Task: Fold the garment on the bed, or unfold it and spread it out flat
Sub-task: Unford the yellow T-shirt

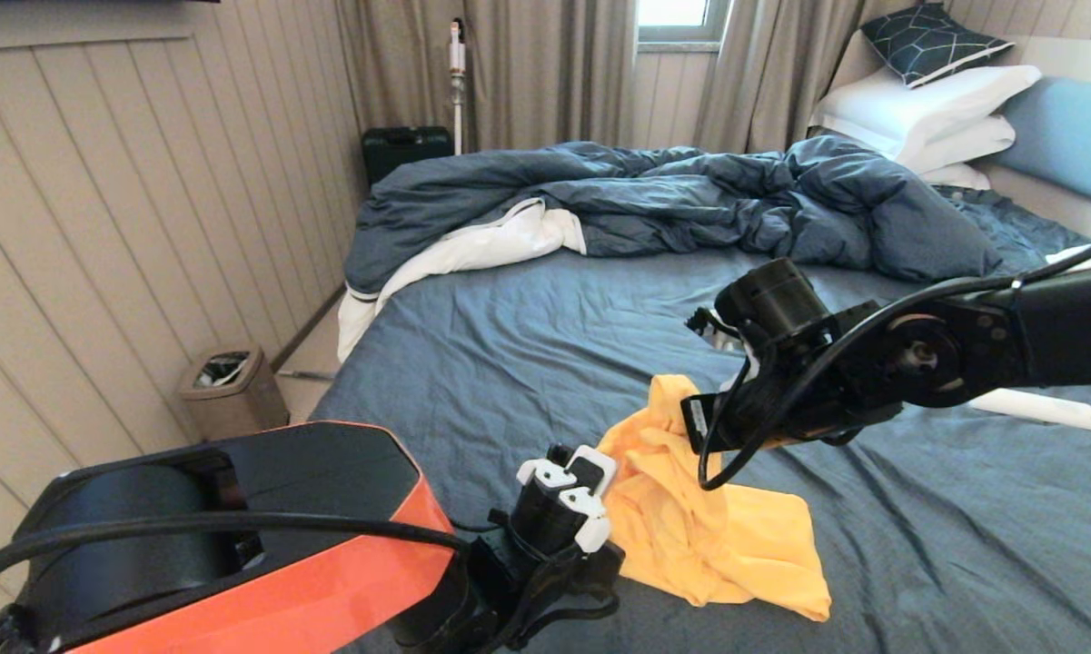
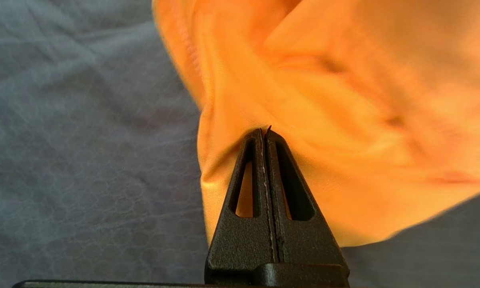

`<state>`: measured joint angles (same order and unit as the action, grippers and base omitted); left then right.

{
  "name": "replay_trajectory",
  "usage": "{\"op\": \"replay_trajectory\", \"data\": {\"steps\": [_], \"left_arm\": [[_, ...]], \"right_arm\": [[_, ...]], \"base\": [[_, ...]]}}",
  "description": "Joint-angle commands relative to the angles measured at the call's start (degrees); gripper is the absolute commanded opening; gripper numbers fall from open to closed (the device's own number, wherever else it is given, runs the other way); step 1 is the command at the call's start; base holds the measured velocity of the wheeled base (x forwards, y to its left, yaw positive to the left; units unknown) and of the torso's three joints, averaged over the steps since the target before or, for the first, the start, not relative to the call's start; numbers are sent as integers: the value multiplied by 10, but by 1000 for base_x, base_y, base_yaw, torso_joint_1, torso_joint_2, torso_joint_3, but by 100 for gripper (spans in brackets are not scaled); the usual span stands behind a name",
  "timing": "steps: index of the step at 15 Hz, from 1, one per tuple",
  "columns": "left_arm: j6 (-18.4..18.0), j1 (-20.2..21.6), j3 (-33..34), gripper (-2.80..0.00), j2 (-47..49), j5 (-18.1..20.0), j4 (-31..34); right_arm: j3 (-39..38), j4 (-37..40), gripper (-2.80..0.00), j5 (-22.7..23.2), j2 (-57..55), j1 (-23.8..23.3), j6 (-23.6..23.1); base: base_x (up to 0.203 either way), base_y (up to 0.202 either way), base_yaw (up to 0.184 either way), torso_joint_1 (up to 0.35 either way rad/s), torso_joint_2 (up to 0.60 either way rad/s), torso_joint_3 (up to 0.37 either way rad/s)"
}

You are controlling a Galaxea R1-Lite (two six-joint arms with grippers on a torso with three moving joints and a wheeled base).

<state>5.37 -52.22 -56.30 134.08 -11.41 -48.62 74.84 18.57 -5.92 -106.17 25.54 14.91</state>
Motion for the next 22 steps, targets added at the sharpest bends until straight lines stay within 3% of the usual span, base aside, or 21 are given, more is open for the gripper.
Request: {"op": "replay_trajectory", "data": {"steps": [1, 2, 3, 8, 11, 18, 19, 22], "left_arm": [[-3, 15, 2, -280, 12, -1, -8], [-8, 23, 4, -280, 13, -1, -14], [-12, 27, 5, -280, 13, -1, -20], [-12, 28, 14, -280, 10, -10, -32], [-18, 28, 23, -280, 7, -10, -39], [-20, 28, 28, -280, 8, -13, -50], [-20, 28, 29, -280, 8, -13, -50], [-20, 28, 30, -280, 13, -13, -63]], "right_arm": [[1, 1, -280, -1, 4, -1, 0], [0, 1, -280, -1, 9, -1, -3], [-1, 1, 0, -1, 8, -1, -10], [-15, 0, 0, 27, -41, 1, -15], [-14, -47, 0, 27, -83, 1, -12], [-2, -57, 0, 30, -97, 31, -6], [1, -57, -280, 30, -101, 33, -6], [3, -57, -280, 30, -107, 32, -7]], "base": [[0, 0, 0, 0, 0, 0], [0, 0, 0, 0, 0, 0], [0, 0, 0, 0, 0, 0], [0, 0, 0, 0, 0, 0], [0, 0, 0, 0, 0, 0], [0, 0, 0, 0, 0, 0], [0, 0, 0, 0, 0, 0], [0, 0, 0, 0, 0, 0]]}}
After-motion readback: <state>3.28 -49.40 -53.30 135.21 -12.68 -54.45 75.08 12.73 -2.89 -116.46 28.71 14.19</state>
